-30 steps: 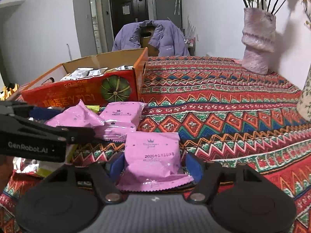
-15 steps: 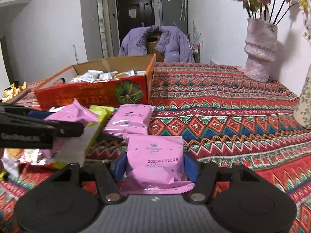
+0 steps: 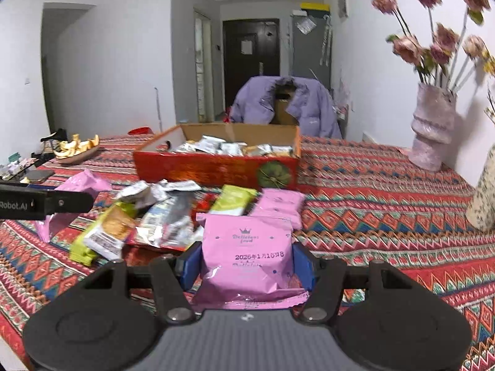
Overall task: Organize snacks
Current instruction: 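Carry both held pink packets over the cardboard box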
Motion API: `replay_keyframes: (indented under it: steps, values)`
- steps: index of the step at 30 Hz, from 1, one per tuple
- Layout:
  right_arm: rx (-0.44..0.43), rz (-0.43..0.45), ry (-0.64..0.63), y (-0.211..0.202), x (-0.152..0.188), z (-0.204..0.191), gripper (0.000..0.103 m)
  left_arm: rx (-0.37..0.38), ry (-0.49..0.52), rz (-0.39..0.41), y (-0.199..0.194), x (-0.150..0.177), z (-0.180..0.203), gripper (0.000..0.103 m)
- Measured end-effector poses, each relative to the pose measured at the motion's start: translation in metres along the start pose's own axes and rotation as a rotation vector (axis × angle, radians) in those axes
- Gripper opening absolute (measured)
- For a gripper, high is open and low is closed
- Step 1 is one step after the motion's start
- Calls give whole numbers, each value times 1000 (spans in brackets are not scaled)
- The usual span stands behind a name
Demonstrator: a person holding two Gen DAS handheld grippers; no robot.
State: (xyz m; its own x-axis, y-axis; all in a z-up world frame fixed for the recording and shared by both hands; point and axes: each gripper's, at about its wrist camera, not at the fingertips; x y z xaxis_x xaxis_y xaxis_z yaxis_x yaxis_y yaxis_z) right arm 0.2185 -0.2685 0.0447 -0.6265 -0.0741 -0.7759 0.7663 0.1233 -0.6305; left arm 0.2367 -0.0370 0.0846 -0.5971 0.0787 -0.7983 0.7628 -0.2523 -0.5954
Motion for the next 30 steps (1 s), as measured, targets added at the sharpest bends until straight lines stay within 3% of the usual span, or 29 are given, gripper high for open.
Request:
replay_keyframes:
  steps: [8, 17, 22, 30]
  values:
    - [-1, 10, -31, -5, -6, -20, 61, -7, -26, 28, -16, 7, -17, 62]
    - [-1, 13, -40, 9, -23, -24, 61, -30, -75, 25, -4, -2, -38, 62]
    - [-29, 21, -15, 29, -49, -12, 61, -40, -68, 48, 13, -28, -47, 62]
    - [-60, 47, -30, 92, -131, 11, 61, -21, -49, 65, 82, -112, -62, 62]
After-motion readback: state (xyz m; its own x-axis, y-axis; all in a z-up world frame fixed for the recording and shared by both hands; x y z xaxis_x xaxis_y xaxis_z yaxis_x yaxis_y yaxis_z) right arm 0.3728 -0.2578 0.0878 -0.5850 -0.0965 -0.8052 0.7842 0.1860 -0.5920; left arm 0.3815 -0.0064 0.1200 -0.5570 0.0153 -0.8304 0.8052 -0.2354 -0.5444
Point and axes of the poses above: each gripper's, at about its wrist camera, not at the fingertips, and y roughly the way its jaws point, z to its right, x to its underside, and after that the axes turned 5 degrees about -z, right-handed
